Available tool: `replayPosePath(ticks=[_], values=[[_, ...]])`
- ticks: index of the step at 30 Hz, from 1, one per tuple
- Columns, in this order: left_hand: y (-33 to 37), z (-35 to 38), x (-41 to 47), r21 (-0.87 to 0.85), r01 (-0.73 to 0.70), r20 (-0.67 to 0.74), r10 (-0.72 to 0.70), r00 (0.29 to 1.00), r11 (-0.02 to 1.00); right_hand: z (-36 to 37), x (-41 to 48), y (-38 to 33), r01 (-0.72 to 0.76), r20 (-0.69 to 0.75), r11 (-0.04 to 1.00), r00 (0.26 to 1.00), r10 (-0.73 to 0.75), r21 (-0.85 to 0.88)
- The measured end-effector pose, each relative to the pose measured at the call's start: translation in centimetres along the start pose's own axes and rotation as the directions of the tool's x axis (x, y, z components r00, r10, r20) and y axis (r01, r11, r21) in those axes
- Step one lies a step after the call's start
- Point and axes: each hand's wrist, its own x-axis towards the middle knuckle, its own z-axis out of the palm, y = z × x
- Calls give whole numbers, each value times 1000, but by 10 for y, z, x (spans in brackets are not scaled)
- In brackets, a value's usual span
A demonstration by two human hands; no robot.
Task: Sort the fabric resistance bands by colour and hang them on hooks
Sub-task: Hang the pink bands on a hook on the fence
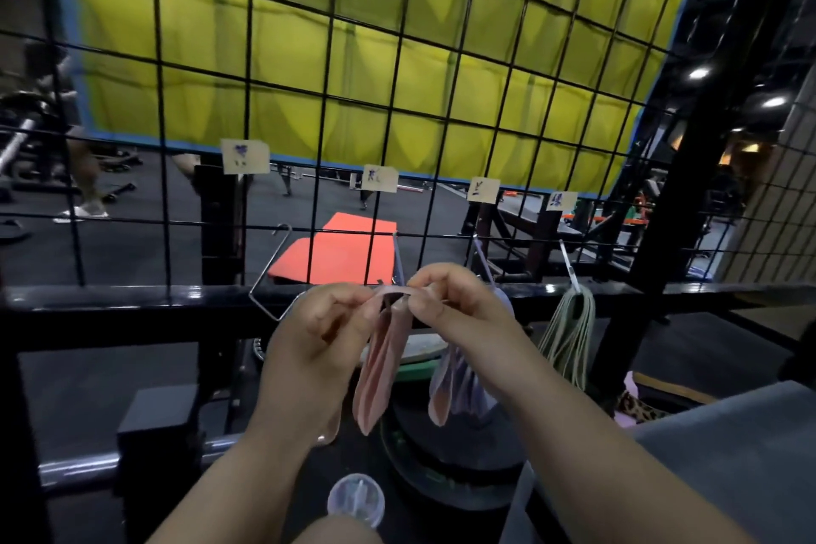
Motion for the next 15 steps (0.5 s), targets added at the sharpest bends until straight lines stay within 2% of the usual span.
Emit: replayPosePath(ticks=[4, 9, 12, 15], values=[[0, 0, 8, 79, -44, -61, 49, 997, 996, 4, 11, -4, 23, 8, 1000, 1000, -23, -13], [-12, 9, 20, 195, -145, -123, 170, 978, 970, 9, 25, -5, 22, -27, 996, 999, -20, 81], [-20, 14, 22, 328, -179, -126, 231, 965, 928, 10, 31, -1, -1, -38, 999, 999, 2, 37], [-25, 17, 22, 385, -191, -112, 251, 961, 903, 9, 36, 9, -25, -60, 1000, 998, 24, -19]])
